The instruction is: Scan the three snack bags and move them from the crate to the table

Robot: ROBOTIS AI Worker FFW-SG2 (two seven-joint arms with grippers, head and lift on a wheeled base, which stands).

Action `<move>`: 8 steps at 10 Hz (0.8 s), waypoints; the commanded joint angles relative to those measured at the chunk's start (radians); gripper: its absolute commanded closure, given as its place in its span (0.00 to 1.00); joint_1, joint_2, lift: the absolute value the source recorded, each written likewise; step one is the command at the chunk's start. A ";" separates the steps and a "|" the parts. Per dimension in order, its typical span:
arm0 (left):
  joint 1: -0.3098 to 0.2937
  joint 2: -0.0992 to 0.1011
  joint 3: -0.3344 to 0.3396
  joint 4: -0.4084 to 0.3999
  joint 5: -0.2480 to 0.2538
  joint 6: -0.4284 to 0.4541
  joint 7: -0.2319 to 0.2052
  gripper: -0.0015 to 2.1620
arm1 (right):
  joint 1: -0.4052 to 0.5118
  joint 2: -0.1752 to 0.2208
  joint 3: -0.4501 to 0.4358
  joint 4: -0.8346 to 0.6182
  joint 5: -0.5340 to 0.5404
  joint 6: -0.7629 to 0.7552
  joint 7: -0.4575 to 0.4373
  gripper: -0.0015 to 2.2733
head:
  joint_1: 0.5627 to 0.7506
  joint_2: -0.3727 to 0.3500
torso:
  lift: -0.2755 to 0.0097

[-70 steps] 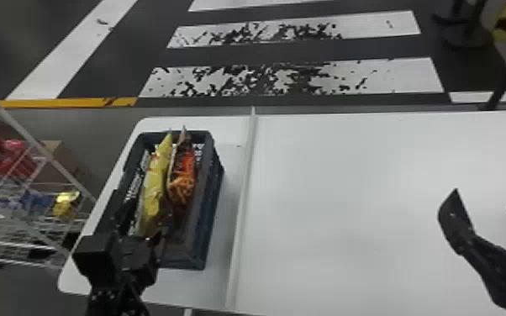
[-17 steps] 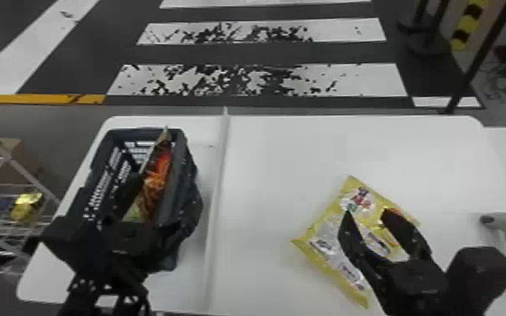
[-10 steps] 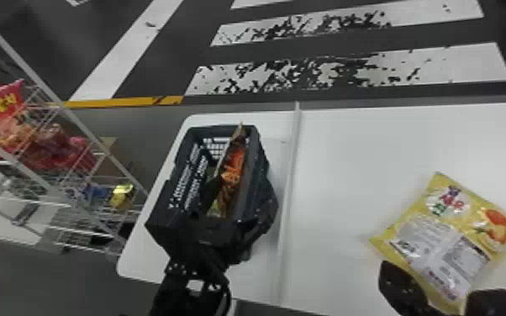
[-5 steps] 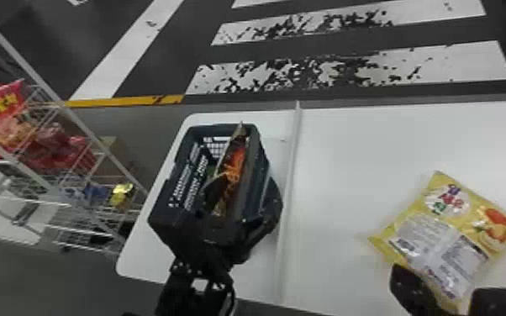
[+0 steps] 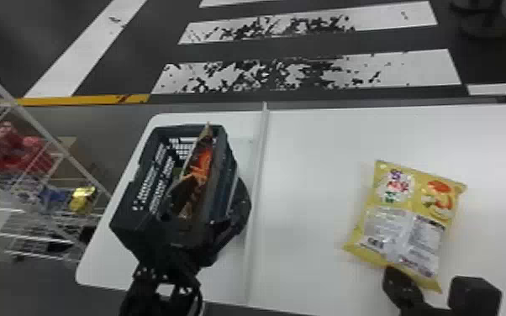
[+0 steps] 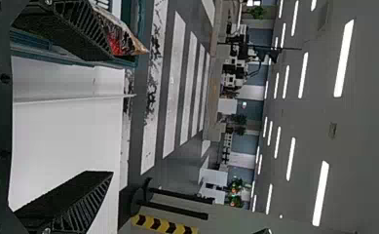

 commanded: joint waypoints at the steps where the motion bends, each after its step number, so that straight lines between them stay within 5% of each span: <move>1: 0.001 0.000 -0.001 -0.003 0.000 0.000 0.000 0.02 | -0.003 0.004 -0.034 0.009 -0.009 0.022 -0.013 0.91 | 0.70 0.78 | 0.75; 5: -0.001 0.002 -0.006 -0.001 0.000 0.003 0.000 0.02 | 0.092 0.002 -0.112 -0.130 -0.066 0.090 -0.007 0.91 | 0.70 0.66 | 0.75; 8: 0.001 -0.002 -0.010 0.004 0.000 0.000 0.003 0.02 | 0.132 0.001 -0.113 -0.308 -0.066 0.167 -0.010 0.91 | 0.70 0.72 | 0.75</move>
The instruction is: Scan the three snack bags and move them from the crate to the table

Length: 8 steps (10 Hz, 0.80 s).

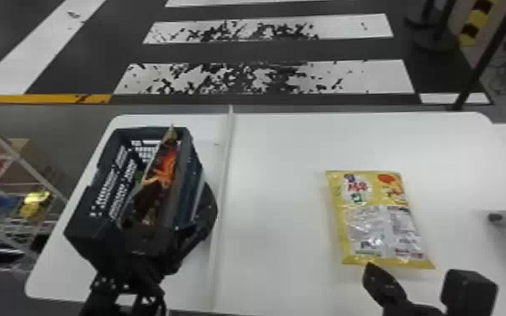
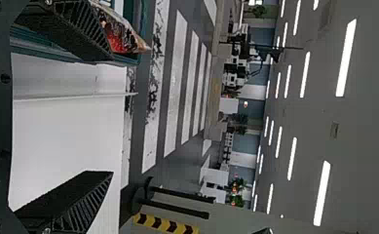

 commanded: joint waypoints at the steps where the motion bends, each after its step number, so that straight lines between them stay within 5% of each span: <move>1: -0.001 0.000 -0.003 0.002 0.000 -0.002 0.000 0.02 | -0.026 0.002 -0.013 -0.027 0.000 0.000 0.001 0.91 | 0.70 0.72 | 0.75; 8: -0.070 0.018 -0.021 0.057 0.006 0.032 -0.010 0.02 | -0.275 0.041 -0.098 0.214 0.046 -0.086 -0.001 0.91 | 0.70 0.54 | 0.75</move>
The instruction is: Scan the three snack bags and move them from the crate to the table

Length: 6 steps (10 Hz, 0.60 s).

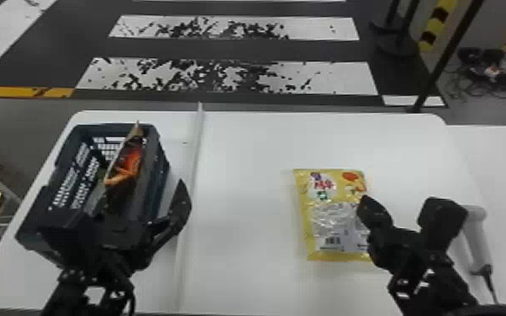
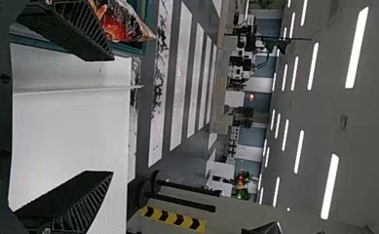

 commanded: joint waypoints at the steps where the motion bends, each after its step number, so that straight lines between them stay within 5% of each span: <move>1: -0.006 -0.002 0.000 0.009 0.000 0.000 0.000 0.02 | -0.014 0.005 0.017 0.043 0.006 -0.039 0.000 0.91 | 0.70 0.53 | 0.75; 6: -0.016 0.003 -0.010 0.022 0.002 0.000 -0.002 0.02 | -0.061 0.020 0.050 0.117 0.015 -0.088 0.000 0.91 | 0.70 0.55 | 0.75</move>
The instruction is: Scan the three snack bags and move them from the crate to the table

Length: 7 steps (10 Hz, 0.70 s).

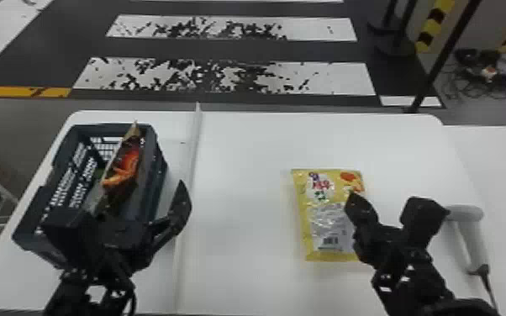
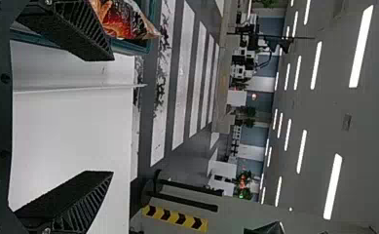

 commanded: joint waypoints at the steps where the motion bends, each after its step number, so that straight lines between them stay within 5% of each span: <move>1: 0.000 0.001 -0.003 -0.002 0.000 0.000 0.000 0.02 | -0.006 0.003 0.016 0.010 0.008 -0.001 0.000 0.91 | 0.70 0.55 | 0.75; 7: 0.000 0.004 -0.034 -0.053 -0.003 0.000 0.002 0.02 | -0.032 0.019 0.033 0.116 0.023 -0.007 -0.005 0.91 | 0.70 0.55 | 0.75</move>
